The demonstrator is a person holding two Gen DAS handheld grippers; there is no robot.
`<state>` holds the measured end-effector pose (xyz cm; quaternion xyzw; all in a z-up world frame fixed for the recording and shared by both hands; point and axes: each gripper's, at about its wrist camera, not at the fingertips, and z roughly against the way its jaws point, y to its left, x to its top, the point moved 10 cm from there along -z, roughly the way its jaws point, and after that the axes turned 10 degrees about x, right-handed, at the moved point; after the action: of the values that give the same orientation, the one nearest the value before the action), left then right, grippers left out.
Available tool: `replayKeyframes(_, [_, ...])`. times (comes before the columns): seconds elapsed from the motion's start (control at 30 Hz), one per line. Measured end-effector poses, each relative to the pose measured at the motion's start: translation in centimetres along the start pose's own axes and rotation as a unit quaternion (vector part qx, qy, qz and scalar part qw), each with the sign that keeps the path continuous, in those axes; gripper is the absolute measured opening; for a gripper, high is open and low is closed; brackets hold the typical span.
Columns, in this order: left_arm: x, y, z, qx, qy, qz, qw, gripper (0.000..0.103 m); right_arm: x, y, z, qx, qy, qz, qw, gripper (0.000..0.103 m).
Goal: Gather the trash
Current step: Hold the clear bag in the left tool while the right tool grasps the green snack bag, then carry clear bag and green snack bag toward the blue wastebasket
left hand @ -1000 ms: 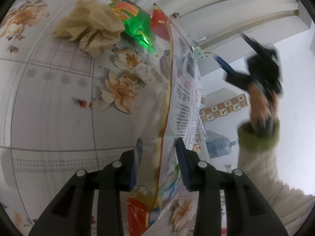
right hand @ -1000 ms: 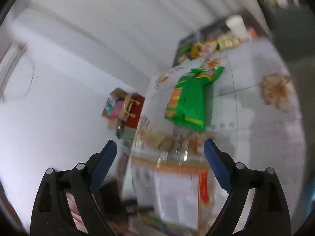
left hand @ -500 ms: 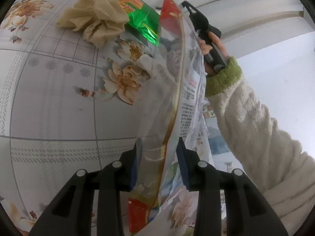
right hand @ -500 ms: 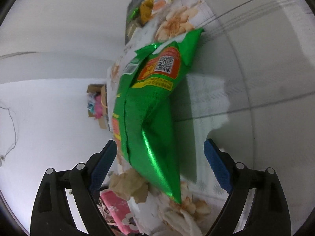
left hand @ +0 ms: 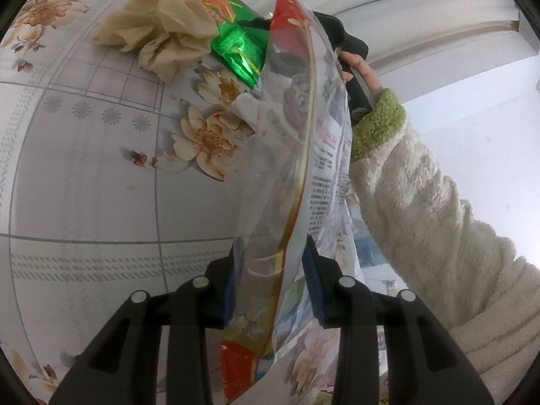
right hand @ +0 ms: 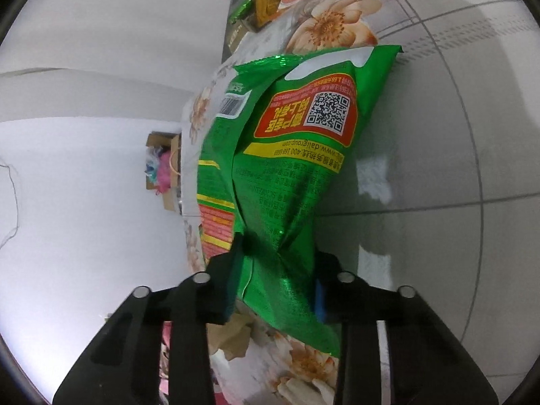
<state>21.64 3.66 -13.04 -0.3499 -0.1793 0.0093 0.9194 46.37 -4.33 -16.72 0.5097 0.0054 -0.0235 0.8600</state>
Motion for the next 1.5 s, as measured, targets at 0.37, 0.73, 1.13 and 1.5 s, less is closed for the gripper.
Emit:
replayKeyframes(0.37, [-0.4,-1.0,0.9,-0.04,-0.018,0.008,0.999,0.02,-2.0,2.8,9.1,0.063,-0.082,0.029,0.994,0.019])
replayKeyframes(0.73, [-0.6,-1.5,4.1,-0.091,-0.06,0.017,0.9939,0.012,-16.4,6.8,19.8,0.137,-0.15,0.109,0.973,0.019])
replayKeyframes(1.13, [-1.8,-5.2,6.9,-0.09,-0.088,-0.037,0.9914,0.012,-31.4,7.0,23.8,0.156,-0.211,0.106,0.959,0.021])
replayKeyframes(1.5, [-2.4,-11.7,5.6,-0.087,-0.076,-0.097,0.9885,0.012,-37.2,2.9,26.9,0.173,-0.267,0.063,0.946,0.021])
